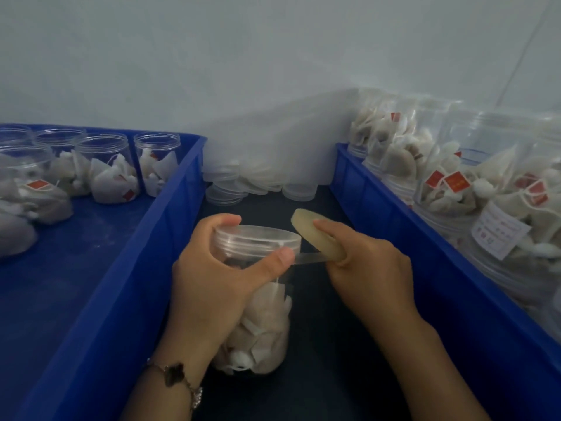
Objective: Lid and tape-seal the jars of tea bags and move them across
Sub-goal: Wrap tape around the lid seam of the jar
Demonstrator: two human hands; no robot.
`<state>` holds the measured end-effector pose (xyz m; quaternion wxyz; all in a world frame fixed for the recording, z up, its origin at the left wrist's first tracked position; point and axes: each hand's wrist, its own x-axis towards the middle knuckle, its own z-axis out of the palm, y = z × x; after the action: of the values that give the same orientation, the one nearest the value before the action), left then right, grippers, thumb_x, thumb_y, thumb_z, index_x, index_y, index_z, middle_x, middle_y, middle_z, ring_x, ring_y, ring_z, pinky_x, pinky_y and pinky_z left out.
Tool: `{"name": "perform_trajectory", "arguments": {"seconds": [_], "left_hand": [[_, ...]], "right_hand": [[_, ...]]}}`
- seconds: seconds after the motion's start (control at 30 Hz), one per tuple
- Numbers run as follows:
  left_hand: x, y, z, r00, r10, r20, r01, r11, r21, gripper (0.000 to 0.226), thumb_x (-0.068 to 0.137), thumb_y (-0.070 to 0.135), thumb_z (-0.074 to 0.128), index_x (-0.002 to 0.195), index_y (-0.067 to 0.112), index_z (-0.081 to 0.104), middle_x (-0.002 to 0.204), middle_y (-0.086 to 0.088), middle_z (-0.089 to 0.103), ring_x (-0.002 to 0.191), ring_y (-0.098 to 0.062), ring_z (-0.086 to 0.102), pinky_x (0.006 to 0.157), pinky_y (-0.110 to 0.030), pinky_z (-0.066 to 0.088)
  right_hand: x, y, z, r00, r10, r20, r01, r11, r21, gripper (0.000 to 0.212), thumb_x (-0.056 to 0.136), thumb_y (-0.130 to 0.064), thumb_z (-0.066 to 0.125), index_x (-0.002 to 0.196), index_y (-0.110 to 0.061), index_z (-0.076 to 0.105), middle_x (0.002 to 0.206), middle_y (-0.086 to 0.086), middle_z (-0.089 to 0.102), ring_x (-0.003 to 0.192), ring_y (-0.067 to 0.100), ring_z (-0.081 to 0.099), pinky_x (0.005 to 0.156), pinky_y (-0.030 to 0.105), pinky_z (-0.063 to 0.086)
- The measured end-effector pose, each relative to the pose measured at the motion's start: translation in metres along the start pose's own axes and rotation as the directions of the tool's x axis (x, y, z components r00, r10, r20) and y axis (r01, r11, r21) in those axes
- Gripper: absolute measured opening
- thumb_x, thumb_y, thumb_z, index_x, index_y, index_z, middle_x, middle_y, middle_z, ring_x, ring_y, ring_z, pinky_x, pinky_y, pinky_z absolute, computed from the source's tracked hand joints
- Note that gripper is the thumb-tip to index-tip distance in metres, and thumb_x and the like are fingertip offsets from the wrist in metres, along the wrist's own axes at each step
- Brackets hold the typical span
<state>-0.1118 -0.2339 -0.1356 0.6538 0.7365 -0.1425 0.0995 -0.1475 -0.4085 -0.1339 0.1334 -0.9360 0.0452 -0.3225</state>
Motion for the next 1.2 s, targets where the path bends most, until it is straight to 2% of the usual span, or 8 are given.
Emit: {"name": "perform_trajectory", "arguments": {"seconds": [0.23,0.47,0.63,0.73,0.9,1.0,1.1,1.2], "left_hand": [[0.001,-0.003,-0.002,0.964,-0.062,0.26,0.116,0.973,-0.198,0.074,0.034,0.048,0.083,0.102,0.029,0.062,0.091,0.01,0.071,0.08,-0.015,0.071,0.061,-0.018,0.054],[0.001,-0.002,-0.001,0.913,-0.018,0.408,0.132,0.959,-0.252,0.097,0.03,0.063,0.084,0.12,0.04,0.054,0.104,0.014,0.069,0.095,-0.009,0.068,0.069,-0.017,0.053],[0.001,0.0,0.002,0.937,-0.077,0.34,0.145,0.973,-0.182,0.11,0.016,0.081,0.073,0.111,0.036,0.044,0.091,0.03,0.066,0.085,0.007,0.065,0.062,-0.008,0.049],[0.002,0.002,0.0,0.971,-0.067,0.228,0.068,0.998,0.005,0.075,0.045,0.085,0.061,0.101,0.037,0.051,0.099,0.011,0.065,0.081,0.015,0.059,0.061,-0.003,0.044],[0.0,0.01,-0.004,0.999,-0.026,0.019,0.022,0.983,0.183,0.085,0.051,0.076,0.041,0.132,0.048,0.042,0.085,0.024,0.06,0.078,0.022,0.053,0.061,-0.011,0.036],[-0.005,0.016,0.006,1.0,-0.009,-0.003,0.009,0.987,0.163,0.077,0.043,0.074,0.048,0.113,0.042,0.048,0.084,0.022,0.054,0.07,0.029,0.047,0.053,-0.005,0.041],[-0.005,0.013,0.01,1.0,-0.009,-0.029,0.014,0.988,0.151,0.068,0.037,0.072,0.056,0.094,0.037,0.051,0.084,0.015,0.056,0.073,0.022,0.052,0.051,0.001,0.038],[-0.004,0.008,0.005,0.996,0.034,-0.077,-0.025,0.992,0.126,0.072,0.037,0.072,0.059,0.102,0.042,0.05,0.096,0.022,0.054,0.084,0.009,0.057,0.057,-0.009,0.046]], "right_hand": [[0.004,-0.002,-0.002,0.984,0.058,0.17,-0.06,0.998,0.005,0.043,0.093,-0.021,0.051,0.131,-0.04,0.044,0.082,-0.008,0.059,0.07,0.012,0.056,0.064,0.034,0.051],[0.0,-0.005,0.002,0.98,0.042,0.194,-0.058,0.995,0.078,0.036,0.093,-0.033,0.052,0.128,-0.036,0.046,0.089,-0.009,0.061,0.075,0.012,0.056,0.066,0.033,0.049],[-0.002,-0.007,0.008,0.99,0.041,0.138,-0.052,0.995,0.083,0.033,0.094,-0.034,0.047,0.127,-0.03,0.049,0.08,-0.011,0.053,0.07,0.011,0.052,0.059,0.029,0.041],[-0.004,-0.01,0.009,0.992,0.048,0.119,-0.055,0.997,0.058,0.027,0.093,-0.032,0.049,0.12,-0.031,0.048,0.077,-0.012,0.052,0.067,0.01,0.052,0.055,0.027,0.039],[-0.004,-0.018,0.012,0.975,0.078,0.206,-0.102,0.989,0.107,0.022,0.091,-0.034,0.048,0.101,-0.031,0.029,0.076,-0.012,0.05,0.061,0.007,0.052,0.05,0.023,0.033],[-0.007,-0.023,0.011,0.981,-0.007,0.194,-0.016,0.993,0.115,0.031,0.089,-0.037,0.047,0.086,-0.035,0.016,0.068,-0.011,0.045,0.052,0.005,0.047,0.044,0.022,0.027],[-0.003,-0.022,0.007,0.967,0.033,0.253,-0.087,0.974,0.208,0.027,0.089,-0.035,0.052,0.092,-0.036,0.025,0.072,-0.008,0.051,0.057,0.007,0.053,0.049,0.028,0.044],[0.005,-0.011,-0.002,0.927,0.081,0.365,-0.241,0.876,0.418,0.041,0.084,-0.033,0.063,0.108,-0.048,0.032,0.078,-0.005,0.062,0.068,0.008,0.062,0.063,0.034,0.055]]}}
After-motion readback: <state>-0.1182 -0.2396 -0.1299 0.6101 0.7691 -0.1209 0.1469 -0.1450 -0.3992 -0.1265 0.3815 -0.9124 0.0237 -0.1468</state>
